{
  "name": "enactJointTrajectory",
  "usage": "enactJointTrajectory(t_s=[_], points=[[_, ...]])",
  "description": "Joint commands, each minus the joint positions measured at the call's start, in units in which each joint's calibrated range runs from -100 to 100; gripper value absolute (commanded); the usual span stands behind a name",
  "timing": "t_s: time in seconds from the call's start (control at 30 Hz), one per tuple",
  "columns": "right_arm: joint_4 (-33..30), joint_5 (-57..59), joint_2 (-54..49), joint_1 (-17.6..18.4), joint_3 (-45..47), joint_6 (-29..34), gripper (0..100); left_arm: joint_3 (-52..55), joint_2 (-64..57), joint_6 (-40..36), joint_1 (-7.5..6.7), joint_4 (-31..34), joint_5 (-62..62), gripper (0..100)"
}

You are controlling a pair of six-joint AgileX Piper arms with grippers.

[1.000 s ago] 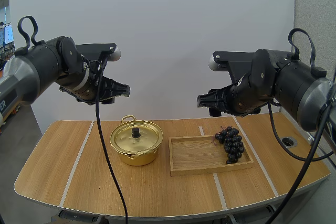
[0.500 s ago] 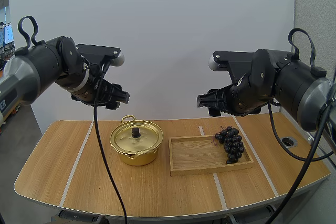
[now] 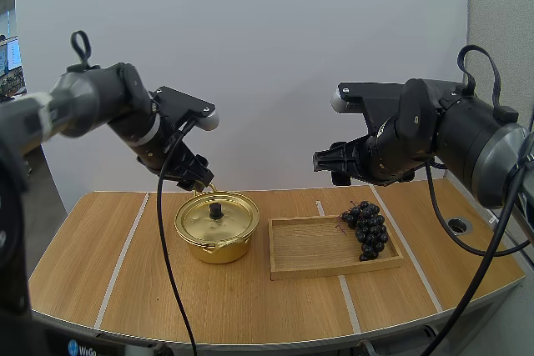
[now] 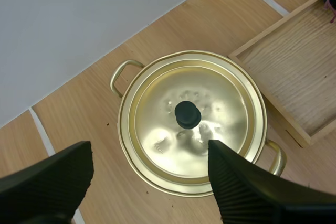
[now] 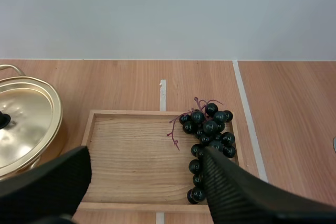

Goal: Open the pot, put the grape inside, and close it

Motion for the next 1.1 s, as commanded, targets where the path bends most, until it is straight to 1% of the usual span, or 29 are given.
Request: enactJointTrajectory(t_s=[0.0, 0.2, 0.27, 0.43, 0.53, 0.6, 1.07], points=[[-0.43, -0.51, -0.21, -0.20, -0.45, 0.05, 100, -5.50, 4.73, 1.96, -0.14, -1.32, 6.35, 100], [-0.43, -0.51, -0.21, -0.20, -0.45, 0.05, 100, -10.94, 12.45, 3.35, -0.23, -1.32, 10.53, 100], [-0.43, -0.51, -0.21, -0.20, -0.45, 0.05, 100, -12.31, 14.98, 3.47, -0.91, -0.46, 11.38, 100], [-0.43, -0.51, -0.21, -0.20, -0.45, 0.05, 100, -15.38, 20.13, 3.30, -3.63, 1.25, 13.42, 100], [-0.43, -0.51, -0.21, -0.20, -0.45, 0.05, 100, -16.14, 22.16, 3.34, -4.66, 1.25, 13.23, 100], [-0.43, -0.51, -0.21, -0.20, -0.45, 0.05, 100, -16.75, 23.47, 3.34, -4.99, 1.25, 13.41, 100], [-0.43, -0.51, -0.21, -0.20, -0.45, 0.05, 100, -20.13, 29.26, 3.34, -4.99, 1.83, 15.98, 100]])
